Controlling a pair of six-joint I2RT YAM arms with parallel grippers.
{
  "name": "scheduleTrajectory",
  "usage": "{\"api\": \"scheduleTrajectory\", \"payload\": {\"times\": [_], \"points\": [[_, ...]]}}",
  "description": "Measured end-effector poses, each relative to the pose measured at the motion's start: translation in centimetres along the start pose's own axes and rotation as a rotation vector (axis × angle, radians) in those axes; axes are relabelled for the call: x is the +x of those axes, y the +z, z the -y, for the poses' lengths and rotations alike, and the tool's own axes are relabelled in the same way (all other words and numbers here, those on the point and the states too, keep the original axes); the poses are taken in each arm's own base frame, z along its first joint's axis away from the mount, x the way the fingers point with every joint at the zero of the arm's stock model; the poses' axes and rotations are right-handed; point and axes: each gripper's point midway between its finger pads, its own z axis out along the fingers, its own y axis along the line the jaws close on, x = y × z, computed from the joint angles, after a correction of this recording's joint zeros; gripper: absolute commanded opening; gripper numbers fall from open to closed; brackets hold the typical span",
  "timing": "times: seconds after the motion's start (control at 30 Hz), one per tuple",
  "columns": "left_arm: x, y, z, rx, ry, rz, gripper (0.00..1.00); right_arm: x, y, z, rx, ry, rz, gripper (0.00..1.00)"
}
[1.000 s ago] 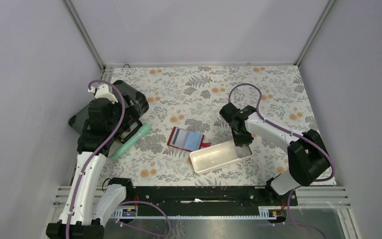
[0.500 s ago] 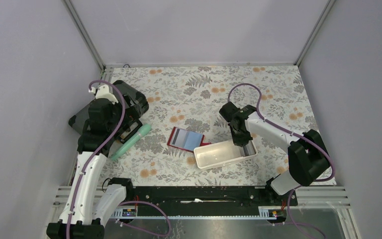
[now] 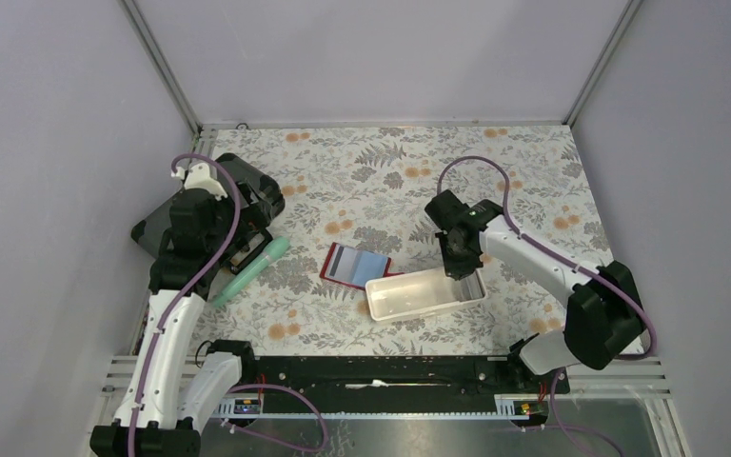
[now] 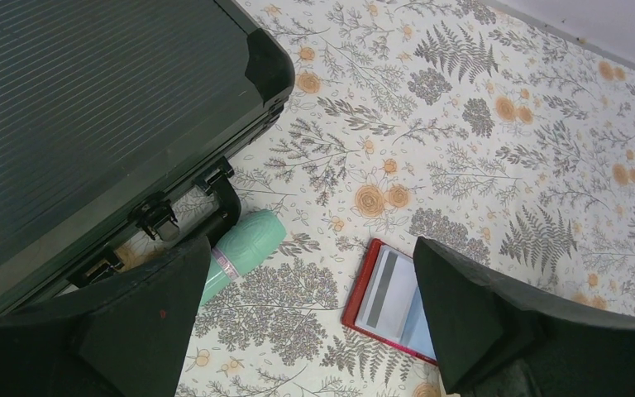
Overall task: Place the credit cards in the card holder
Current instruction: Pick up the credit card from the storage box.
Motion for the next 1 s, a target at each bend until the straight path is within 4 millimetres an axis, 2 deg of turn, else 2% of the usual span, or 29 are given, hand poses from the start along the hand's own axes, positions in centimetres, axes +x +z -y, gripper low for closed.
{"api": "scheduleTrajectory", "payload": {"times": [0.2, 0.33, 0.5, 0.63, 0.8, 0.93, 1.0], "points": [[0.9, 0.3, 0.5, 0.045, -0.001, -0.017, 0.99, -0.9, -2.6, -1.1, -0.094, 0.010, 0.052, 0.00], [2.0, 0.1, 1.6, 0.124, -0.030, -0.029, 0.99, -2.0, -4.6, -2.4, -0.189, 0.012, 0.112, 0.00], [5.3, -0.6, 4.0, 0.292, -0.094, -0.077, 0.98, -3.7, -7.4, -4.7, -0.344, 0.006, 0.211, 0.00], [8.1, -1.8, 7.5, 0.475, -0.101, -0.156, 0.98, -5.3, -9.9, -7.0, -0.504, -0.003, 0.314, 0.00], [10.3, -5.1, 13.6, 0.812, -0.088, -0.225, 0.98, -6.6, -13.3, -10.7, -0.786, 0.004, 0.448, 0.00], [10.7, -7.8, 16.7, 1.025, -0.113, -0.247, 0.99, -6.8, -15.2, -13.2, -0.996, 0.013, 0.488, 0.00], [10.5, -8.9, 17.6, 1.092, -0.115, -0.250, 0.99, -6.7, -16.2, -14.3, -1.091, 0.006, 0.494, 0.00]]}}
